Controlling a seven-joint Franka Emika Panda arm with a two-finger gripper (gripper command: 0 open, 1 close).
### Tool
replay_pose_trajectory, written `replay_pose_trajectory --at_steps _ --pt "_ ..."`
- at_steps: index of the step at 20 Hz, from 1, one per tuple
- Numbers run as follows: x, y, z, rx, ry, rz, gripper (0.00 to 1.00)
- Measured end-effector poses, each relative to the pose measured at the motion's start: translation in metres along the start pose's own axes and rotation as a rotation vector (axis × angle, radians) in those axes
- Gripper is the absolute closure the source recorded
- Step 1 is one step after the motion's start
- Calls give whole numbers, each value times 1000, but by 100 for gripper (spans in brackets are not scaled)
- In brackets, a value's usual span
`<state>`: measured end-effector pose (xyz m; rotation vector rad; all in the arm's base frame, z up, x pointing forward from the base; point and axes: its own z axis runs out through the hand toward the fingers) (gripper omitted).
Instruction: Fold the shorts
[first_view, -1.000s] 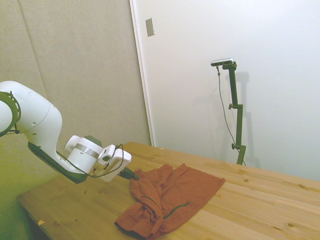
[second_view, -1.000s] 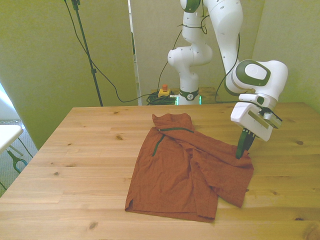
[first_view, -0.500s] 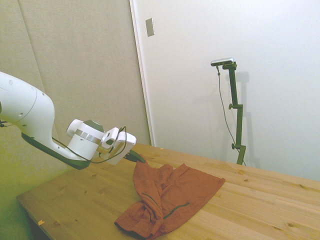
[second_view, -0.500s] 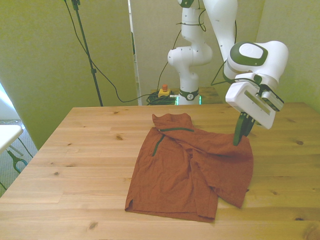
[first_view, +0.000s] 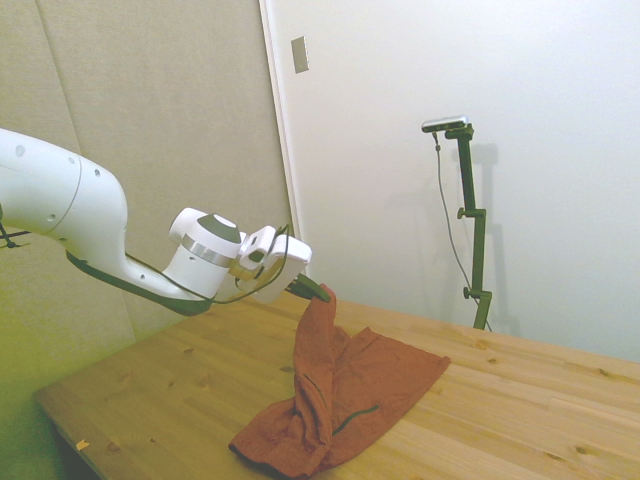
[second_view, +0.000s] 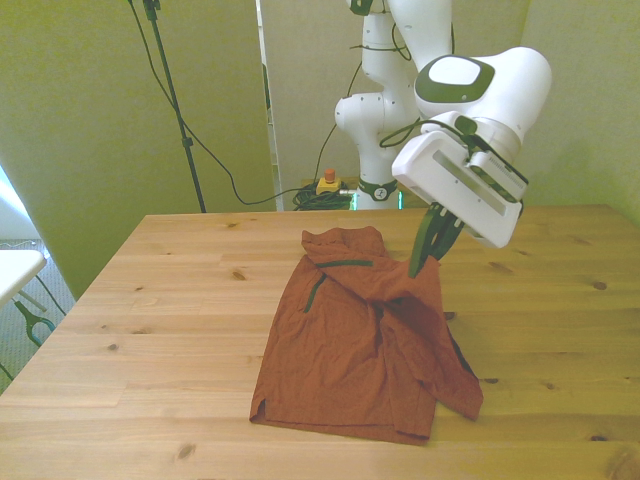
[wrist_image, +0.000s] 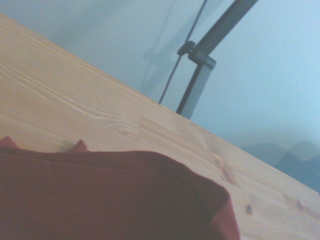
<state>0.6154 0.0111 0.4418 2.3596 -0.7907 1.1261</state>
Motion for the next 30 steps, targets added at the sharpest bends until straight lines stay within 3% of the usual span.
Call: replay_pose_trajectory --at_steps 9,10,16,23,26,30 --pt "50 64 67 -78 -10 75 100" --pt "55 74 74 -88 -10 82 0" --pt "54 108 111 -134 -31 102 0" --pt "62 115 111 -110 -44 144 0" --pt "44 109 91 -52 -187 204 0" --pt "5 98 19 28 -403 240 0"
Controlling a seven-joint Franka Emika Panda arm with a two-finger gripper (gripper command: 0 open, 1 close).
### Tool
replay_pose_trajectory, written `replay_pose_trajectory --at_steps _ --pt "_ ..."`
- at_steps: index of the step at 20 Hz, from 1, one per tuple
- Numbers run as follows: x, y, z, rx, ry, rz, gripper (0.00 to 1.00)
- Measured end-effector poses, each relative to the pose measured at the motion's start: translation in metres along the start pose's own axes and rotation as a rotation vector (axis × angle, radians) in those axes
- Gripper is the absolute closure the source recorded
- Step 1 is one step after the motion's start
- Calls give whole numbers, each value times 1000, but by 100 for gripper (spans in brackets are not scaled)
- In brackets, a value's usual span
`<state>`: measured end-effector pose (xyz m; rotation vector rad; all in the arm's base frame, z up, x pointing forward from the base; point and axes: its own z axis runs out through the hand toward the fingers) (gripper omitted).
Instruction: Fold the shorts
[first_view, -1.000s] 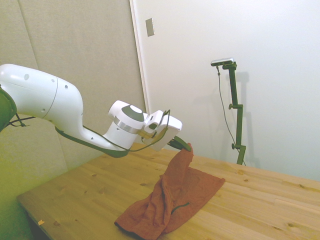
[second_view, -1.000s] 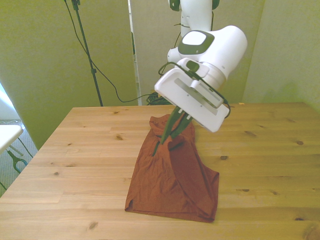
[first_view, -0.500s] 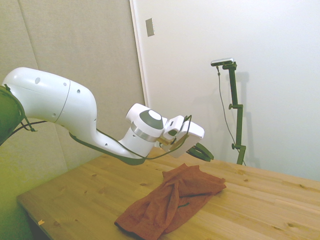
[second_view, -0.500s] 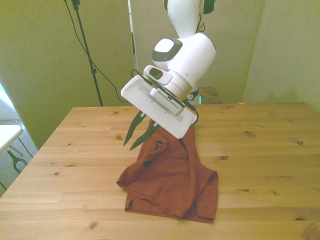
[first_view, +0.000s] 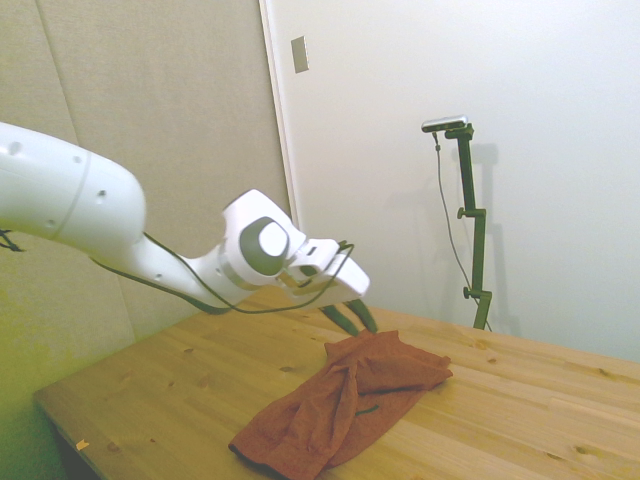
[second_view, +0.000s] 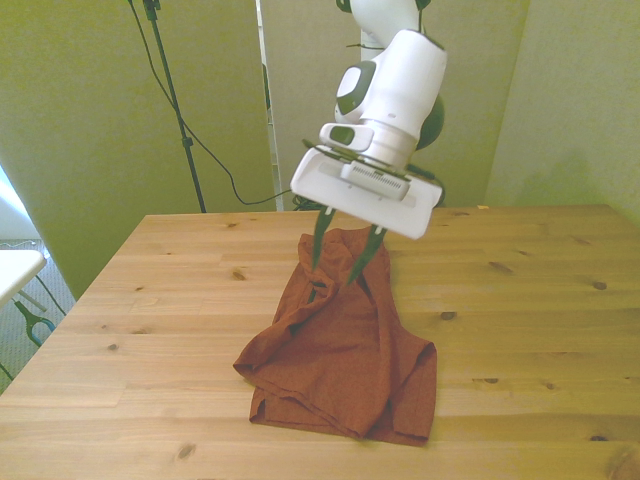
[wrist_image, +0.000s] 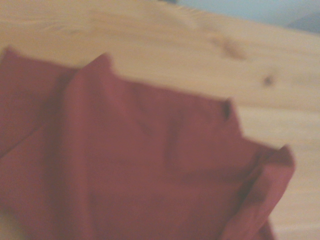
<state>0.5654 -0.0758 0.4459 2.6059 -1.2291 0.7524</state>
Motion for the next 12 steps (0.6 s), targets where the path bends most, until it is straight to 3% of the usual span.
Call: replay_pose_trajectory --at_steps 4,8,12 --pt "-78 20 -46 36 -247 -14 0" --pt "-143 55 -89 67 -497 -89 0" --pt "-169 103 -134 65 -553 -126 0"
